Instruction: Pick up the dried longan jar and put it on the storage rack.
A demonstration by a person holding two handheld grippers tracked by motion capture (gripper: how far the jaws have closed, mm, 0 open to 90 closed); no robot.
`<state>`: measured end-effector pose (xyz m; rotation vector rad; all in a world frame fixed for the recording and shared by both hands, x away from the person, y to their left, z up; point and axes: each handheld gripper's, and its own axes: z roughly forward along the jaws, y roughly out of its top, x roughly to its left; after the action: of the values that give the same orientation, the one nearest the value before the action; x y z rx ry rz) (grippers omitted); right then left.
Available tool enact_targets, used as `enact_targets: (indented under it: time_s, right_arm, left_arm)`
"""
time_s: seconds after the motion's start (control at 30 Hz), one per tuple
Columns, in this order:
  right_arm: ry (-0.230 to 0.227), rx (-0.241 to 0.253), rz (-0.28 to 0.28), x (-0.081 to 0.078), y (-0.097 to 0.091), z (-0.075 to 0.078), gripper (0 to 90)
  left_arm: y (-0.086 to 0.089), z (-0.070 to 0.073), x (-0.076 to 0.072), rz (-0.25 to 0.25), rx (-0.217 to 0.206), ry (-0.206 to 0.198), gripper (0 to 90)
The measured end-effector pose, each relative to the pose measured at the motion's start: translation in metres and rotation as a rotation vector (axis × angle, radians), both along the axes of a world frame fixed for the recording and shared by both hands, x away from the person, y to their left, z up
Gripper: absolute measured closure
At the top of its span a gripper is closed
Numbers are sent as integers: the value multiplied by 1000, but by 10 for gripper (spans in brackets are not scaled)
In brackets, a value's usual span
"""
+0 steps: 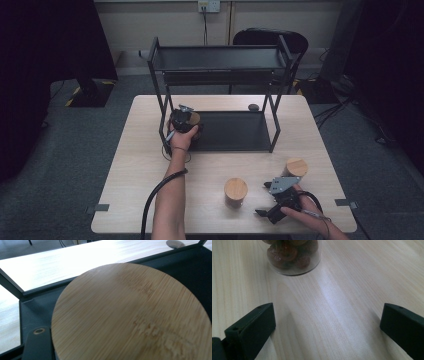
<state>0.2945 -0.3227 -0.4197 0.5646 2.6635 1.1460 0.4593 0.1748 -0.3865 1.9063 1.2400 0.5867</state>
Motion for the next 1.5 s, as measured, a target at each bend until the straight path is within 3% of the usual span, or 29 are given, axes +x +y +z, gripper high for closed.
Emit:
enact_targets:
  time_s: [0.37,0.83,1.03,1.23,1.5]
  right_arm:
    - [1,0,0,0,0,0,0]
    - [0,0,0,0,0,0,0]
    - [0,0,0,0,0,0,0]
    - [-1,0,0,0,0,0,0]
    - [-1,0,0,0,0,0,0]
  left_arm:
    - [-6,-6,2,6,19,-22,256]
    - [-7,-4,3,3,39,-13,253]
    - [-6,-3,3,10,18,-10,230]
    - [-2,0,3,30,-15,5,91]
    - [2,1,-3,29,-60,15,62]
